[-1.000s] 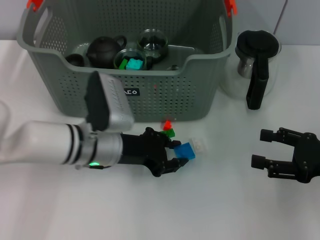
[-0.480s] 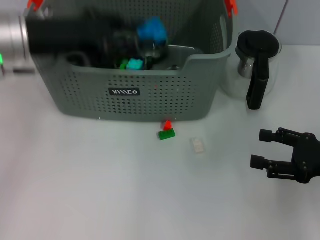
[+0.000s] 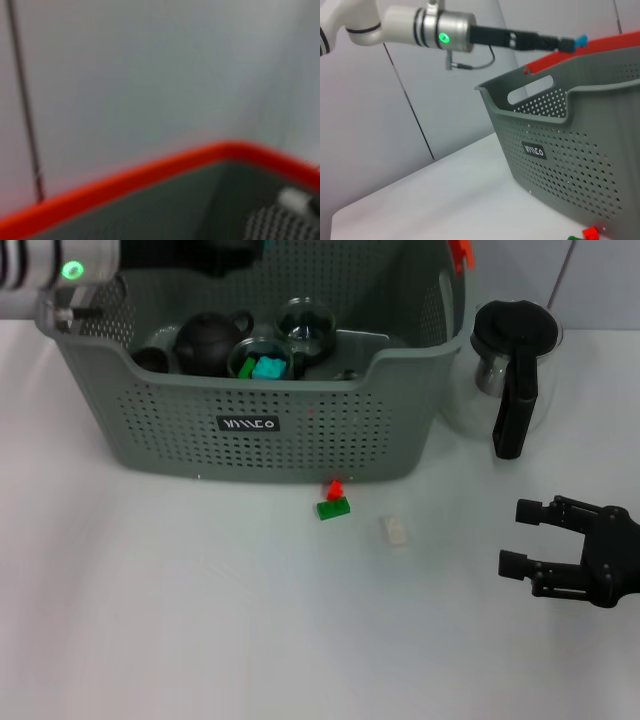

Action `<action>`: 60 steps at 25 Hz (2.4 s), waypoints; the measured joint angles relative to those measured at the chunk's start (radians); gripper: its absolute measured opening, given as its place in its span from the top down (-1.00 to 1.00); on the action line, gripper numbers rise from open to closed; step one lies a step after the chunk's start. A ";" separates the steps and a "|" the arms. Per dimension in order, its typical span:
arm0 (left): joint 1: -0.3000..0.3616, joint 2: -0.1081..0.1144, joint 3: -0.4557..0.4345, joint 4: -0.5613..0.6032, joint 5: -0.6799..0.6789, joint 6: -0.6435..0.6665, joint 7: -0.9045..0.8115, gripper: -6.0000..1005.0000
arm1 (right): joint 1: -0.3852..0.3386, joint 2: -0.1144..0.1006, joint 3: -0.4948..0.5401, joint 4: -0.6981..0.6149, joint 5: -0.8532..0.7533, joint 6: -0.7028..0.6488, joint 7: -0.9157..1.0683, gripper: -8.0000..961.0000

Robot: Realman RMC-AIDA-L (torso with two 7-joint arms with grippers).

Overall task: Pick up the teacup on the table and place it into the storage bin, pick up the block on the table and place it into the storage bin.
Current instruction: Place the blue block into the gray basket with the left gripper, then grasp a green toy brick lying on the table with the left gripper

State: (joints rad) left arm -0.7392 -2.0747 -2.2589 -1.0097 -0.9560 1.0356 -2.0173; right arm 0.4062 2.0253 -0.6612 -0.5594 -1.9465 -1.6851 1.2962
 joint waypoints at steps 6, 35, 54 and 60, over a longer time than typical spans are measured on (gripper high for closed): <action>-0.031 -0.021 0.043 0.032 0.156 -0.048 -0.099 0.09 | 0.002 -0.001 0.000 0.000 0.000 -0.001 0.000 -0.90; 0.313 -0.092 0.065 0.126 -0.160 0.344 0.685 -0.57 | 0.005 0.001 -0.001 -0.005 0.000 0.006 0.007 -0.90; 0.181 -0.104 0.295 0.328 -0.203 0.000 0.697 -0.07 | 0.011 0.003 0.000 -0.007 0.000 0.002 0.009 -0.90; 0.174 -0.104 0.316 0.329 -0.217 -0.054 0.699 -0.04 | 0.011 0.002 0.000 -0.006 0.000 0.003 0.009 -0.90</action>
State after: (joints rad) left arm -0.5650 -2.1787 -1.9429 -0.6811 -1.1731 0.9816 -1.3184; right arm 0.4173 2.0272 -0.6611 -0.5659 -1.9466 -1.6824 1.3054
